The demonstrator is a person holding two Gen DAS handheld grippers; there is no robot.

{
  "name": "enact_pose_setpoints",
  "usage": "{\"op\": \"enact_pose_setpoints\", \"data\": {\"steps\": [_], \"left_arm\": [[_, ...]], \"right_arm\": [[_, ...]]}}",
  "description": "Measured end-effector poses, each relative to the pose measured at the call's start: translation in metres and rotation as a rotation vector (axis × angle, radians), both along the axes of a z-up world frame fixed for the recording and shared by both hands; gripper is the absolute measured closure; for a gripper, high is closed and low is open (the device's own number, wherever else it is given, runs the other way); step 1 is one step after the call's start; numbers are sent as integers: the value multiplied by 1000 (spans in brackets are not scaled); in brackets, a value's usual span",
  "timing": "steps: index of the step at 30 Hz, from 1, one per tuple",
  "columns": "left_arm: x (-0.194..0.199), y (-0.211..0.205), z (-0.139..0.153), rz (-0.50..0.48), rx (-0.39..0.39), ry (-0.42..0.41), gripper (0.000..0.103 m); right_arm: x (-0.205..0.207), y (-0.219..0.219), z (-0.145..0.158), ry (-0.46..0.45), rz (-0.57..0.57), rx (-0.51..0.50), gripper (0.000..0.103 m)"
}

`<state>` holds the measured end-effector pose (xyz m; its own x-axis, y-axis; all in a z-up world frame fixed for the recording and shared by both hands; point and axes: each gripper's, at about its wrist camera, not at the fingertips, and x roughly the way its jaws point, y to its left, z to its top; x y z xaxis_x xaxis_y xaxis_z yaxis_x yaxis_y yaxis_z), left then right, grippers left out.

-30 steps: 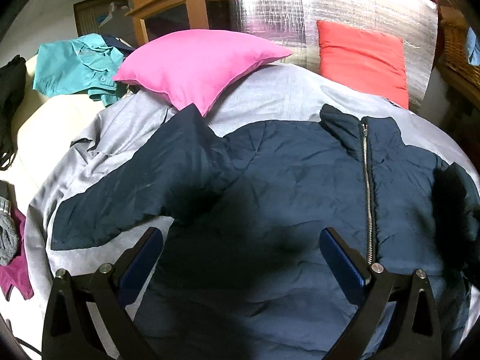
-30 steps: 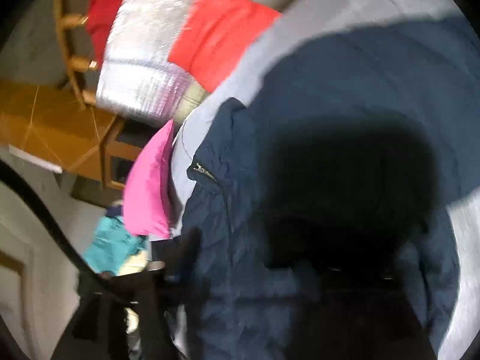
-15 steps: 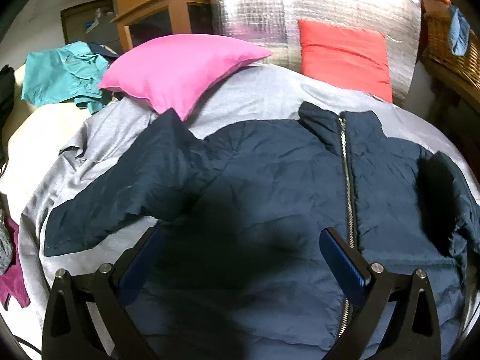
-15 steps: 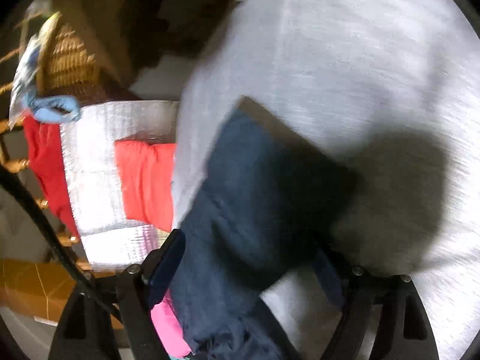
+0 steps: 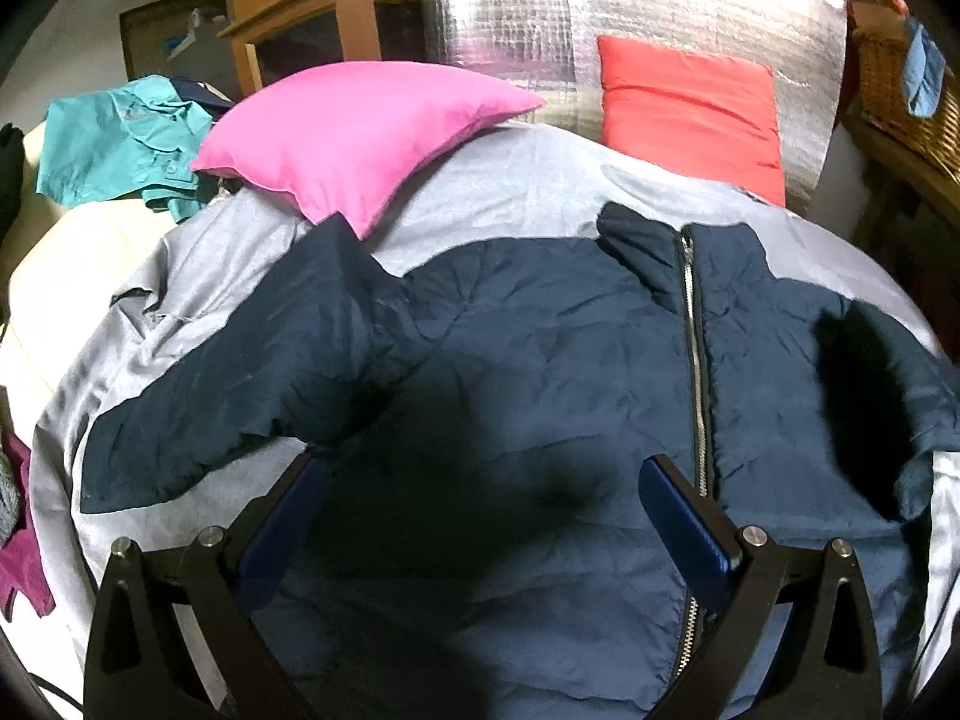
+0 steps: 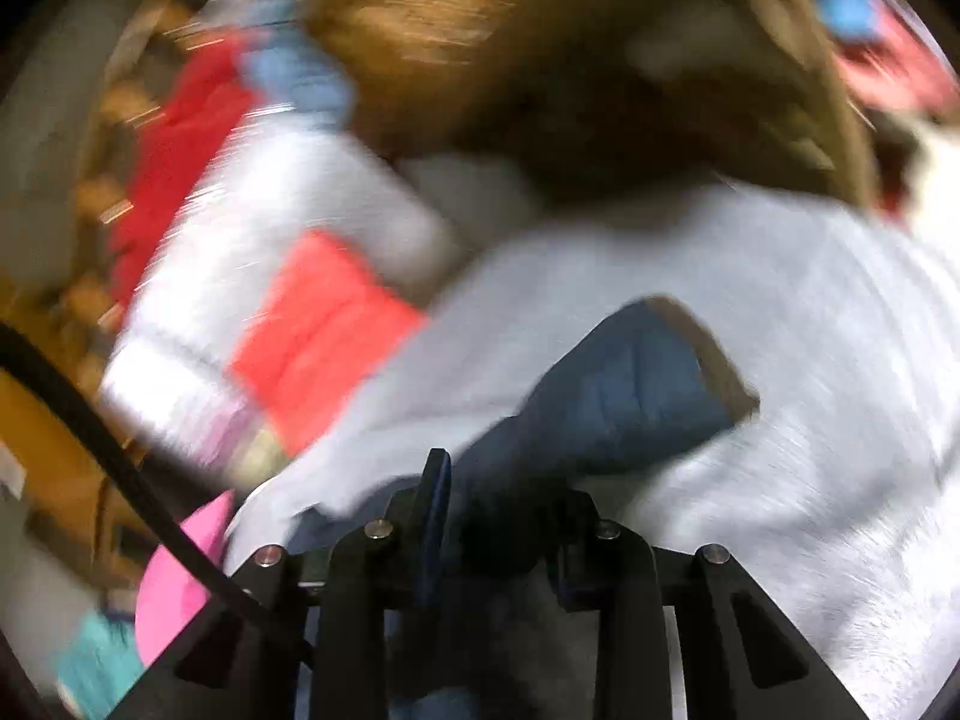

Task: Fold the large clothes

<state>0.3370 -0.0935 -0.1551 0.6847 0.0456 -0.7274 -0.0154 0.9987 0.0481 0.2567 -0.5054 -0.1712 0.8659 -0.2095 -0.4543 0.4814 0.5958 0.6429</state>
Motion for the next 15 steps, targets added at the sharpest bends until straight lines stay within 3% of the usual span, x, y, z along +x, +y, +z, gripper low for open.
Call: {"op": "enact_pose_setpoints", "data": {"steps": [3,7,8,9,10,11,15], "left_arm": [[-1,10,4,23,-7,-14,0],[3,35,7,79,-32,-17,0],[4,41,7,93,-39,-17,0],[5,47,8,106,-47,-17,0],[6,54,8,123,-59,-18,0],[7,61,9,137,-71,-20,0],[9,77,12,169,-119,-33,0]], "right_arm": [[15,61,45,-129,210,-182,73],[19,130,69,-207,488,-288,71],[19,143,70,-214,539,-293,65],[17,153,70,-213,592,-289,52],[26,160,69,-198,655,-269,26],[35,165,67,-177,707,-243,9],[36,167,61,-147,739,-219,9]]}}
